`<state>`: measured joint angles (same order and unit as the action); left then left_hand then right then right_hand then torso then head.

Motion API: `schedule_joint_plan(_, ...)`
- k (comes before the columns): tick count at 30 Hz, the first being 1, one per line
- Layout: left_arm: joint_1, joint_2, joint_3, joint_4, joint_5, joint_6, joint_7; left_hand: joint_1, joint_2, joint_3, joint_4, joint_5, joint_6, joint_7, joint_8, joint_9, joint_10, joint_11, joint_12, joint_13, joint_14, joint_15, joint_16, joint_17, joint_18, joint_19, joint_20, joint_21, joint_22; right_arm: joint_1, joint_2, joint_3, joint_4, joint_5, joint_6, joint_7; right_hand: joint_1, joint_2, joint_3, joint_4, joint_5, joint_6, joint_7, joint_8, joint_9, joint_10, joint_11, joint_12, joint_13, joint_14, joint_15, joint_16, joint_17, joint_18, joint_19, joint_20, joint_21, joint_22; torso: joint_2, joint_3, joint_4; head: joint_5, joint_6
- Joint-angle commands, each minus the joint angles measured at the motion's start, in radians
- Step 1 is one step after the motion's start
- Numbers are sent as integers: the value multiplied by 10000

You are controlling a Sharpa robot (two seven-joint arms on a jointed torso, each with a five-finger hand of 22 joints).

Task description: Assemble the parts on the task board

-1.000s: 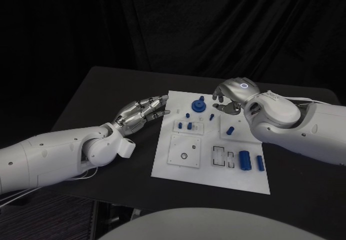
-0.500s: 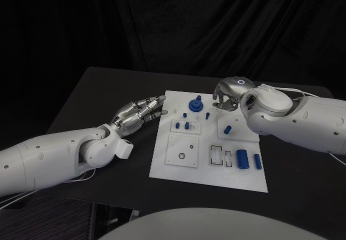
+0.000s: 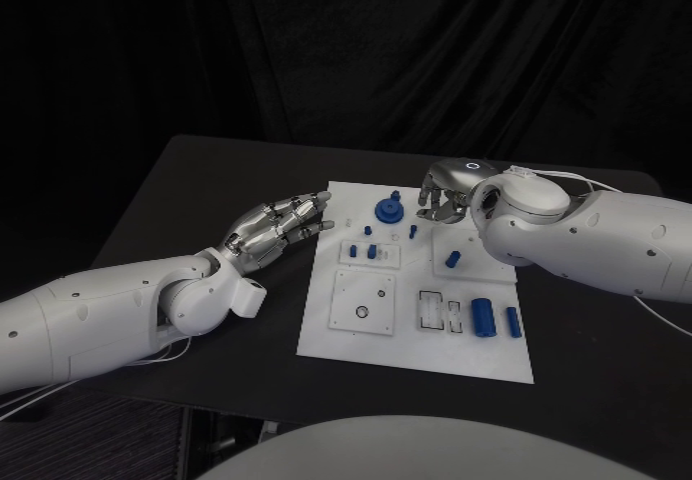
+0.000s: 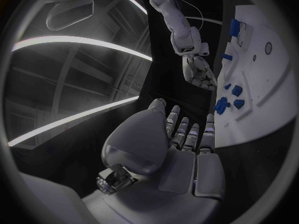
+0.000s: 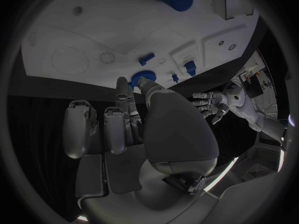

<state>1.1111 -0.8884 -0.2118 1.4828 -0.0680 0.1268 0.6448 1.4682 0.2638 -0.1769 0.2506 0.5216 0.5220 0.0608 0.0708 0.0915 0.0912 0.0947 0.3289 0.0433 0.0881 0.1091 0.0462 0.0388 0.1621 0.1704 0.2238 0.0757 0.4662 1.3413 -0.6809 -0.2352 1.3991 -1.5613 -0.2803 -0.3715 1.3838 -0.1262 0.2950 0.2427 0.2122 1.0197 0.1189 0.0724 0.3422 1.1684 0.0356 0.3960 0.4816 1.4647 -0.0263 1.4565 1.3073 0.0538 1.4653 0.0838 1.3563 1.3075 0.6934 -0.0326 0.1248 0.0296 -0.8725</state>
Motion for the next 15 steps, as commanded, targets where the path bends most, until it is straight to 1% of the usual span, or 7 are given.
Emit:
schedule_joint_plan(1, -15, 30, 8, 5, 40, 105, 64, 59, 7, 60, 17, 35, 41, 24, 57, 12, 20, 61, 35, 9, 7, 29, 43, 9, 185, 50, 24, 28, 14, -29, 71, 7, -58, 505, 138, 144, -26, 72, -56, 10, 113, 33, -93, 32, 6, 208, -35, 76, 16, 601, -93, 88, 952, -67, 189, -88, 86, 2020, -13, 1, 13, -28, -2)
schedule_joint_plan(2, -15, 34, 8, 2, 40, 106, 61, 59, 7, 60, 17, 35, 41, 24, 57, 12, 20, 61, 35, 9, 7, 29, 43, 9, 185, 50, 24, 28, 14, -35, 98, 7, -78, 532, 166, 132, -36, 79, -64, 14, 118, 41, -98, 35, 9, 233, -41, 79, 17, 603, -100, 89, 954, -67, 190, -95, 88, 2020, -14, -1, 18, -40, -2)
schedule_joint_plan(4, -15, 49, 8, -6, 40, 113, 54, 68, 12, 72, 10, 38, 46, 24, 59, 13, 23, 65, 38, 10, 5, 31, 42, 8, 185, 53, 26, 29, 11, -61, 178, 7, -145, 588, 269, 76, -89, 113, -123, 21, 120, 200, -157, 121, 73, 336, -86, 75, 19, 641, -140, 151, 1046, -90, 241, -133, 197, 2050, -14, -2, 28, -54, -2)
schedule_joint_plan(7, -15, 65, 8, -15, 40, 124, 45, 79, 15, 87, 0, 41, 46, 25, 60, 13, 25, 68, 39, 10, 5, 31, 42, 8, 186, 56, 29, 31, 8, -112, 274, 8, -246, 621, 384, 16, -117, 121, -151, 24, 113, 243, -175, 147, 101, 368, -99, 69, 18, 648, -152, 159, 1058, -91, 245, -147, 202, 2051, -7, -4, 37, -60, -2)
schedule_joint_plan(15, -15, 83, 8, -33, 40, 144, 22, 88, 17, 100, -8, 42, 49, 26, 61, 14, 26, 69, 37, 9, 2, 33, 41, 6, 186, 61, 31, 33, 13, -239, 475, 9, -518, 648, 466, -38, -117, 134, -171, 4, 137, 288, -200, 177, 139, 394, -119, 54, 13, 645, -169, 145, 1036, -87, 239, -163, 185, 2045, -4, -20, 24, -45, -2)
